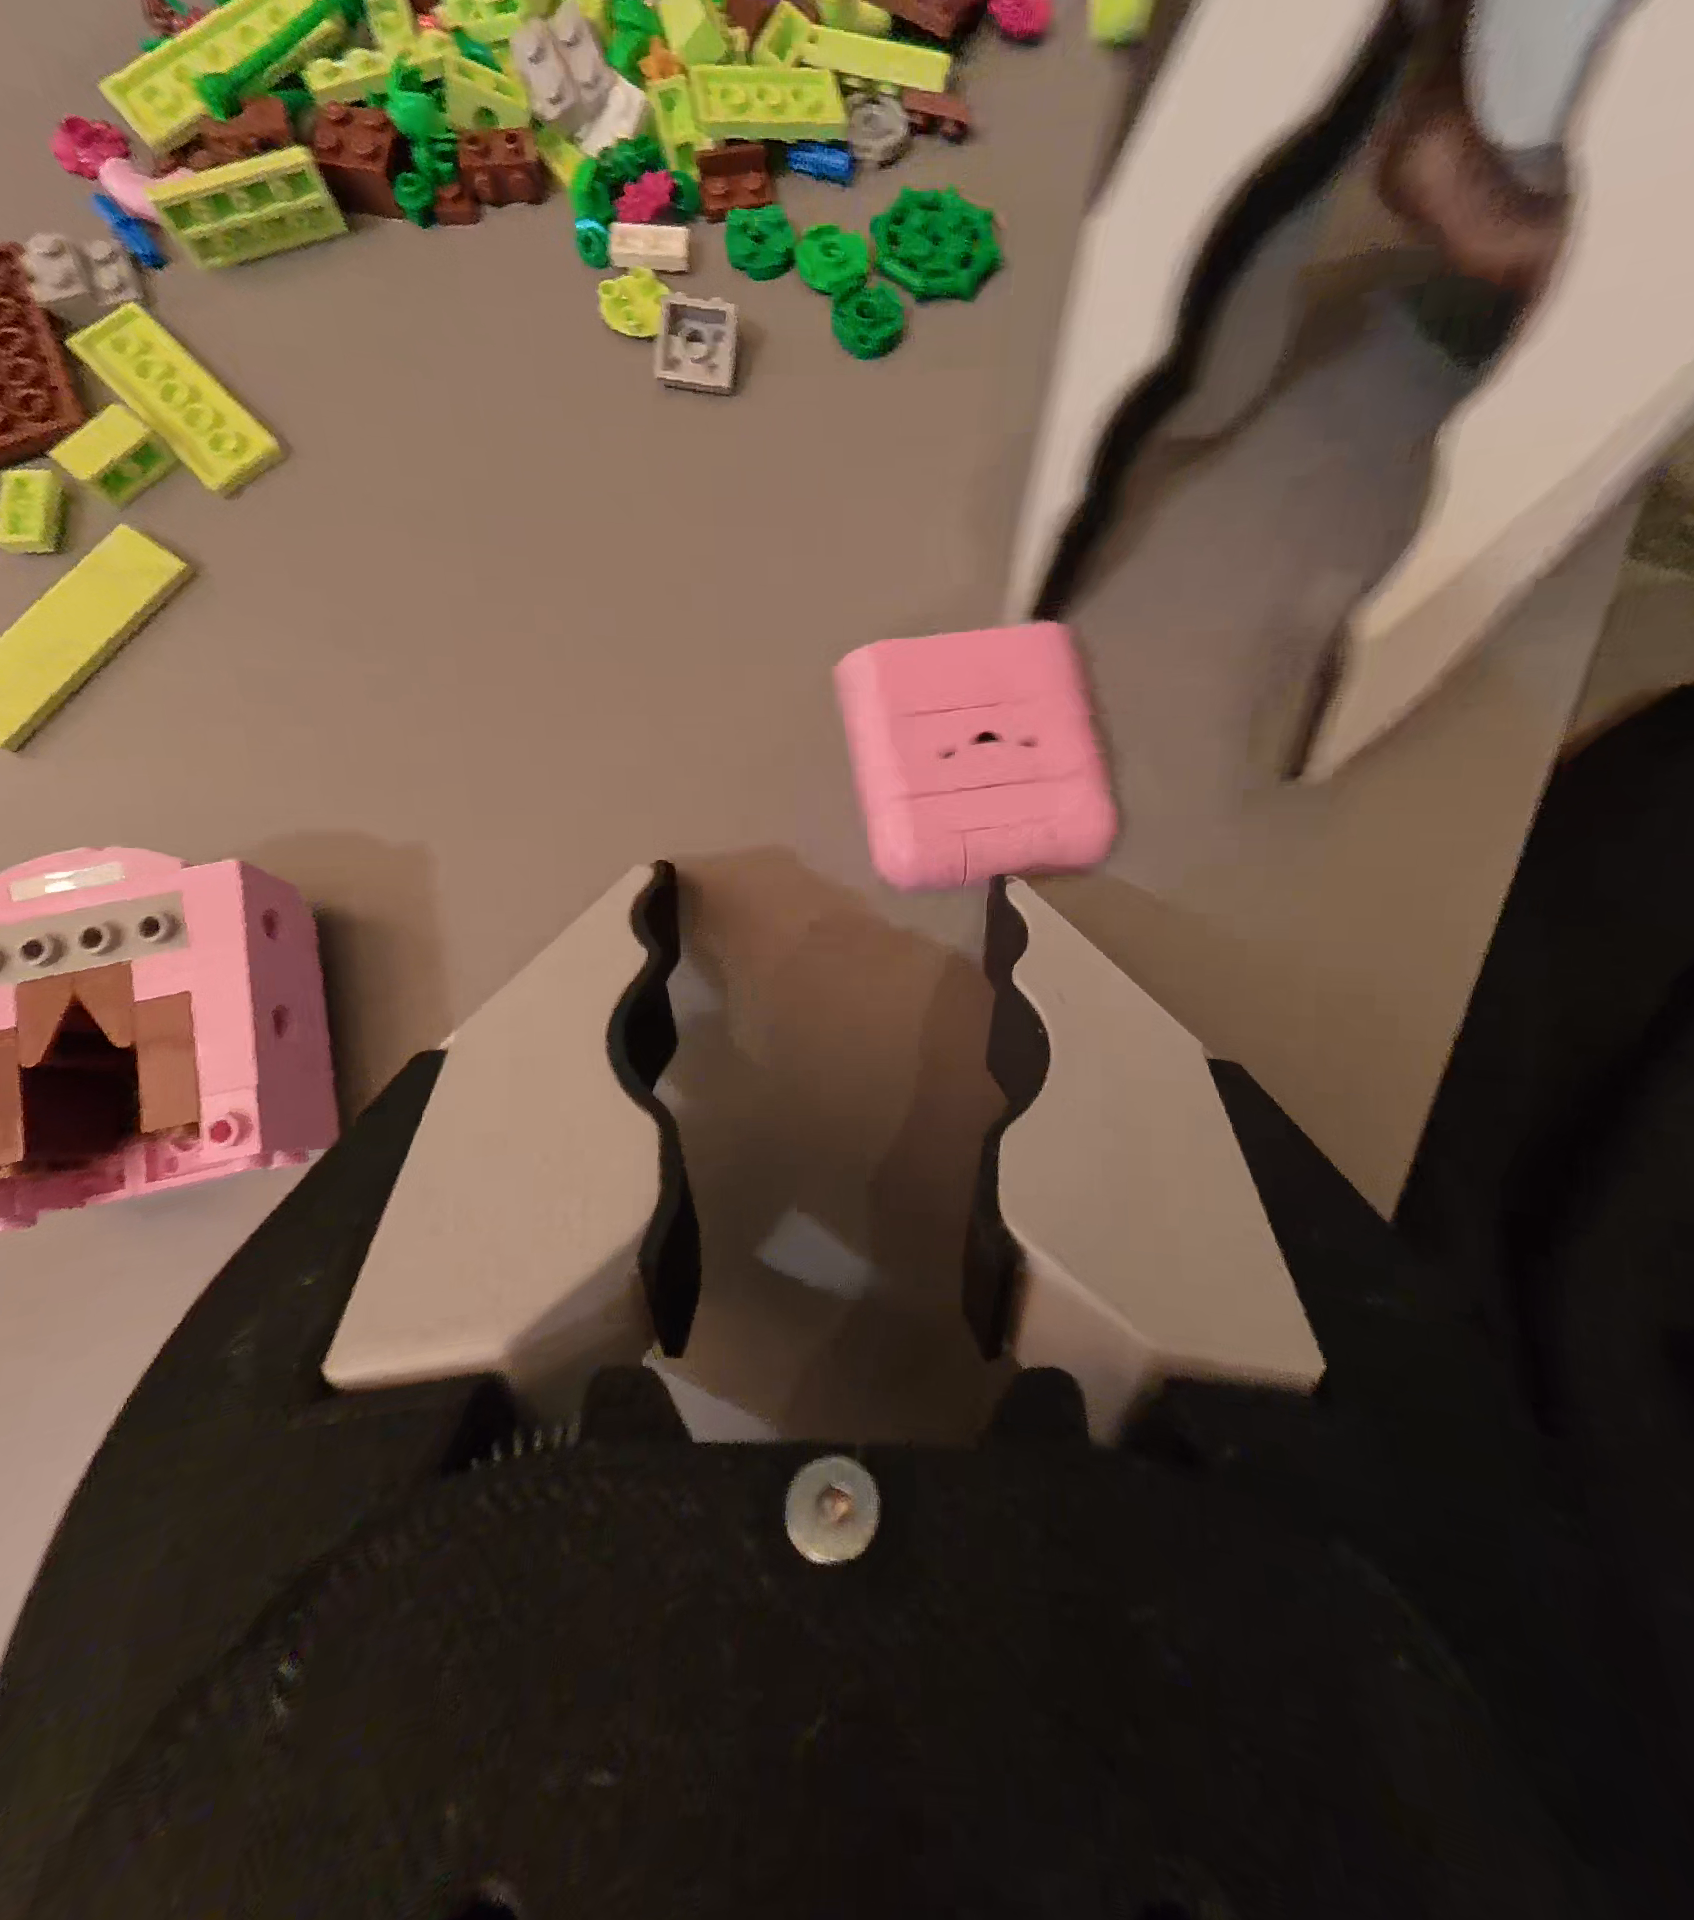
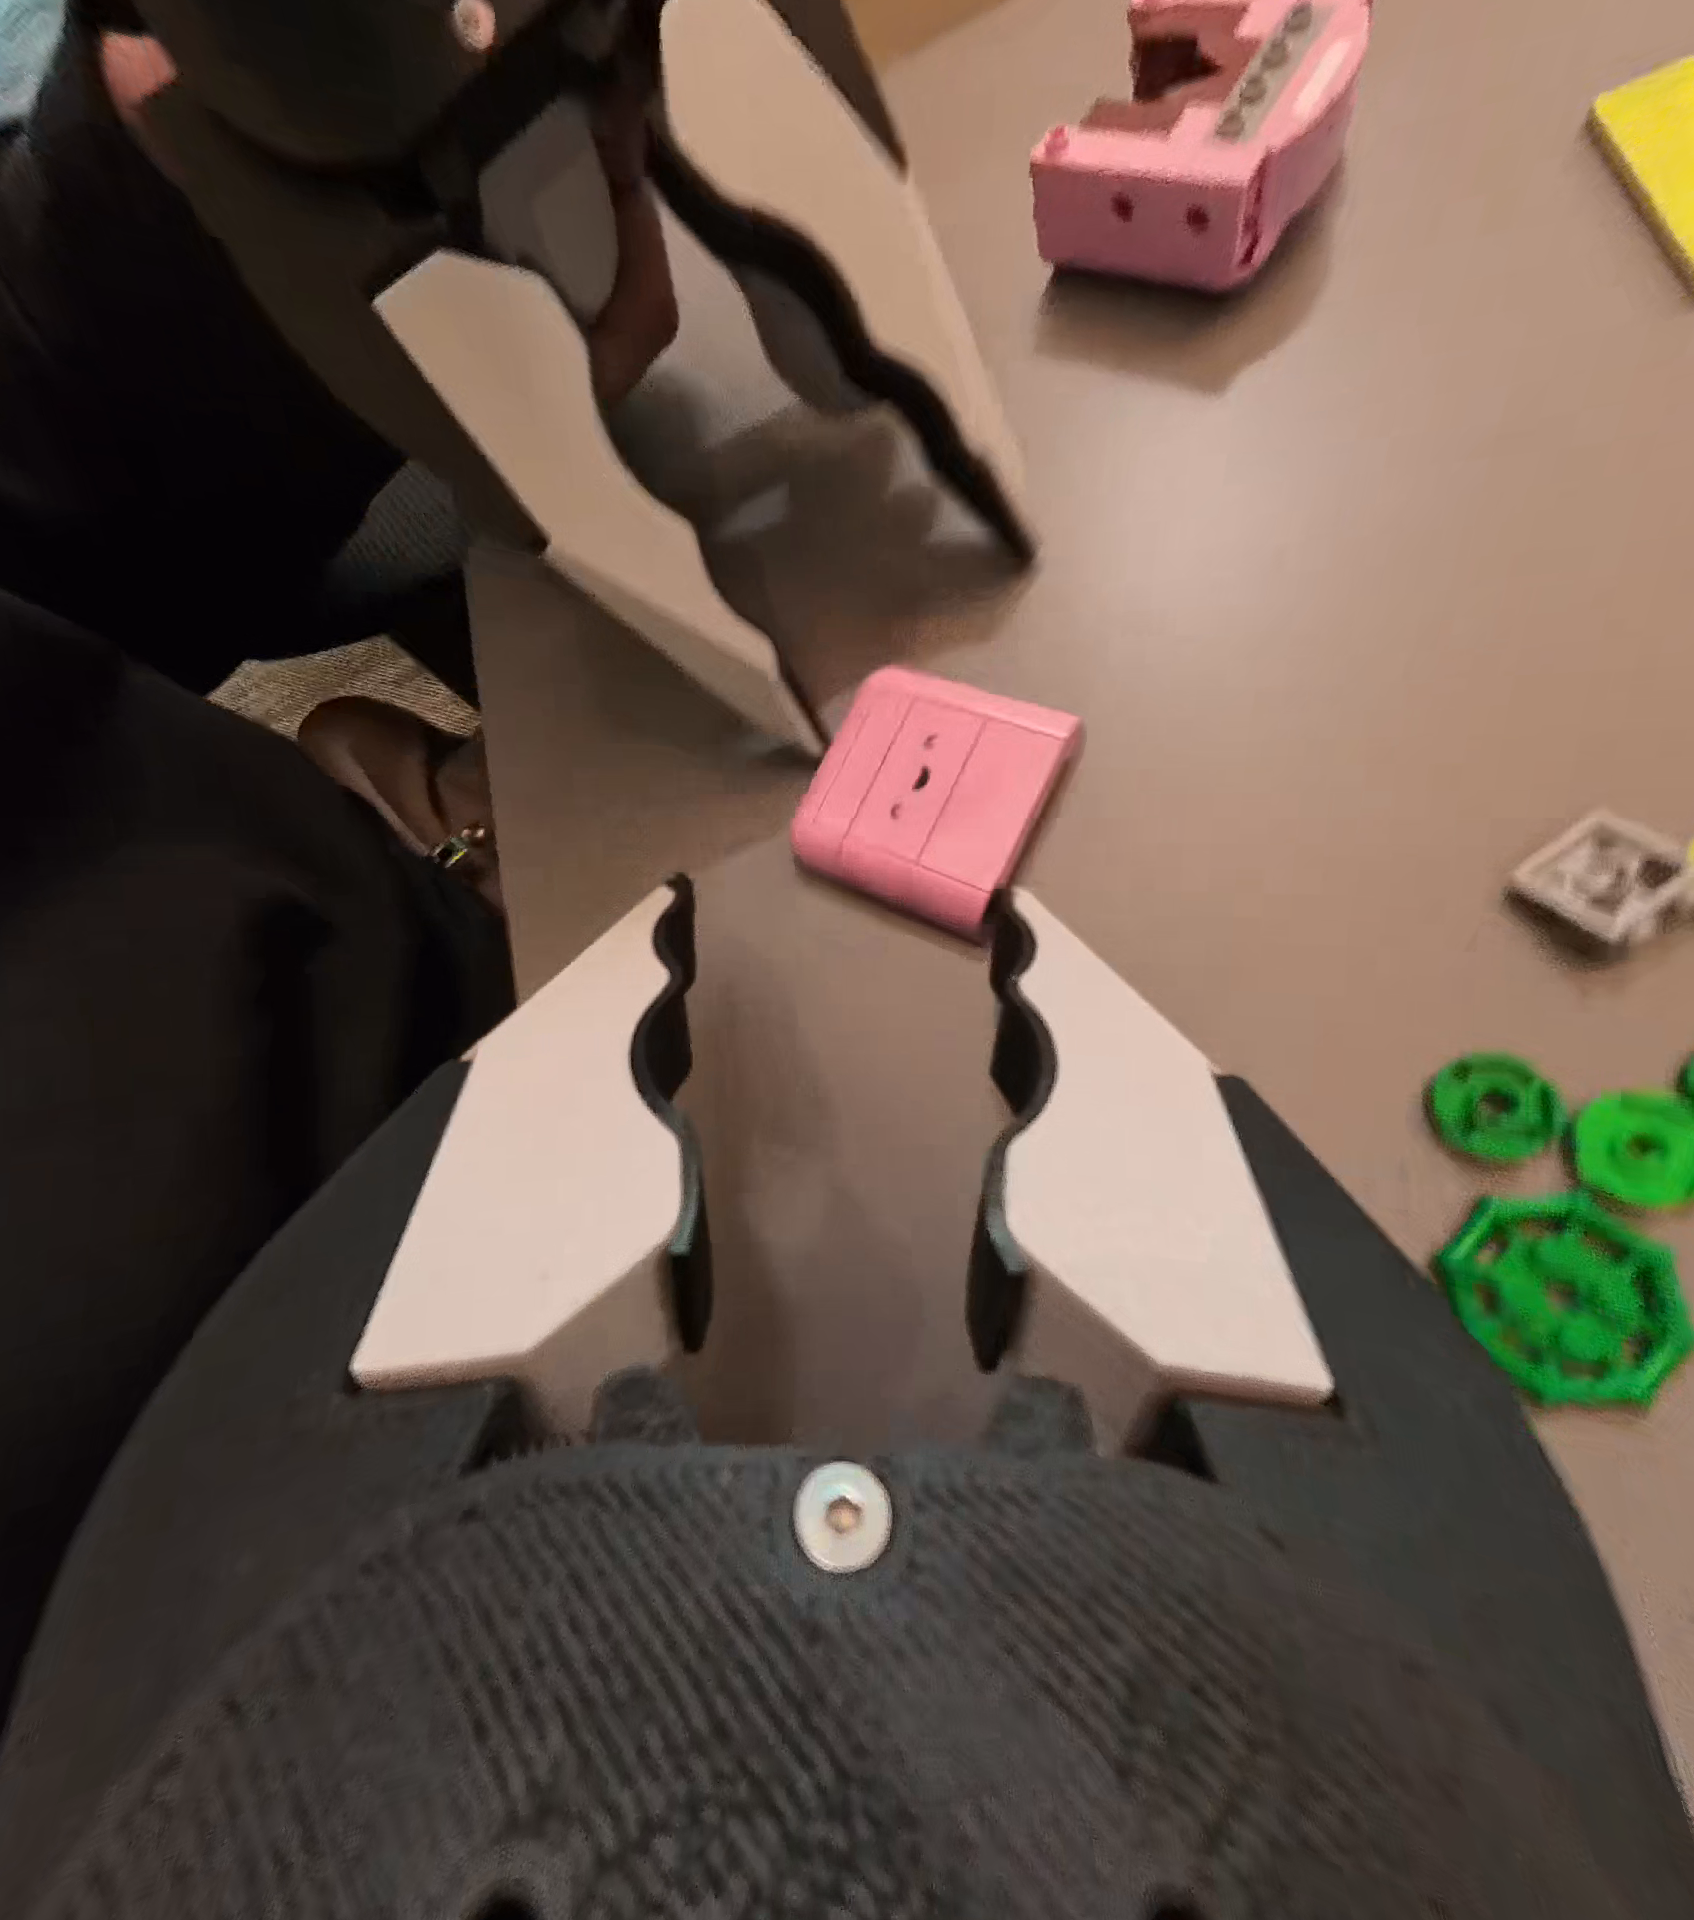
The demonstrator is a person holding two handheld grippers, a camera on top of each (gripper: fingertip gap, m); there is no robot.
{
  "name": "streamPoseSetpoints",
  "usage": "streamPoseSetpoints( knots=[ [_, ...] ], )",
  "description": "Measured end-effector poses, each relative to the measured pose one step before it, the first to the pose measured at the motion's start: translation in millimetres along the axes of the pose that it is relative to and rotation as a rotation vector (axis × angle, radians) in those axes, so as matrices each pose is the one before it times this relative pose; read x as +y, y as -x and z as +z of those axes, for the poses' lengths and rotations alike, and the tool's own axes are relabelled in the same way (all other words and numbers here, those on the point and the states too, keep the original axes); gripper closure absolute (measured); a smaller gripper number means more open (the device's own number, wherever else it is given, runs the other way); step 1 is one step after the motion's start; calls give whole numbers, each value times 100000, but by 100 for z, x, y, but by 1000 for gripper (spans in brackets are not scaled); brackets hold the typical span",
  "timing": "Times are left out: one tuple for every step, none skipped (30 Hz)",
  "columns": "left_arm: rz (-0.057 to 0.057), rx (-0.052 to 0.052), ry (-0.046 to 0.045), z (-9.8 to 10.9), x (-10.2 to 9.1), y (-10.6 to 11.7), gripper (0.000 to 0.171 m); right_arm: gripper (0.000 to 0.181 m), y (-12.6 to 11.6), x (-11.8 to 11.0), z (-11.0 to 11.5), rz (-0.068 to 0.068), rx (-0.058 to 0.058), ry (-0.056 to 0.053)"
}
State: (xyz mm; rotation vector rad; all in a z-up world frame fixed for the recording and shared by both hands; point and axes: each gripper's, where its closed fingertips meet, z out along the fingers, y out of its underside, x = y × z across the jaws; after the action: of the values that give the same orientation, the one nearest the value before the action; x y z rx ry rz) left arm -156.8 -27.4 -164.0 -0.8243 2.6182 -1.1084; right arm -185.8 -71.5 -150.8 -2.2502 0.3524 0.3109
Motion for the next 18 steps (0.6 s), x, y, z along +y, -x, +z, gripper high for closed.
streamPoseSetpoints(
  knots=[
    [-1931,-1433,-1025,103,-139,368,117,128,723,554,-392,2362,-1925,314],
    [-1245,-291,-337,25,-132,141,117,132,932,415,-297,1657,-3247,-855],
    [-536,1099,-1083,-7,-203,-143,116,134,669,128,-245,1530,-1872,-2524],
    [46,3161,-1780,-78,-303,-563,114,134,131,-33,-257,1449,1151,-3204],
    [543,4228,-2480,-76,-414,-817,111,134,-273,-56,-266,964,3056,-2922],
    [1711,4639,-2652,-7,-467,-990,103,133,-423,-4,-240,270,3460,-2264],
    [3052,3241,-1847,93,-403,-835,91,134,-435,54,-170,-218,2841,-1621],
    [3926,857,-972,213,-340,-476,84,135,-359,104,-105,-461,1835,-980],
    [3894,-29,-275,319,-294,-310,84,135,-337,86,-51,-237,1563,-553],
    [3425,513,848,410,-144,-279,84,136,-369,-6,-38,368,1788,-208],
    [2671,525,2081,474,33,-132,85,136,-309,-91,-10,-36,1367,-207],
    [1920,173,3268,510,223,65,86,136,-271,-81,29,-452,1323,81],
    [1431,-970,3961,518,350,296,87,136,-307,38,86,-535,1743,1057],
    [1580,-643,3696,477,332,262,90,135,-315,137,100,-710,2048,1719],
    [1252,1716,1583,292,48,-133,89,136,-88,94,98,-1016,1153,1130],
    [758,2610,-610,92,-223,-284,99,135,125,-7,58,-471,69,59],
    [836,2206,-64,40,-60,-280,115,134,146,-21,56,479,-193,-245],
    [529,1033,-215,20,-49,-154,119,133,159,-39,60,990,-421,-830]
  ],
)
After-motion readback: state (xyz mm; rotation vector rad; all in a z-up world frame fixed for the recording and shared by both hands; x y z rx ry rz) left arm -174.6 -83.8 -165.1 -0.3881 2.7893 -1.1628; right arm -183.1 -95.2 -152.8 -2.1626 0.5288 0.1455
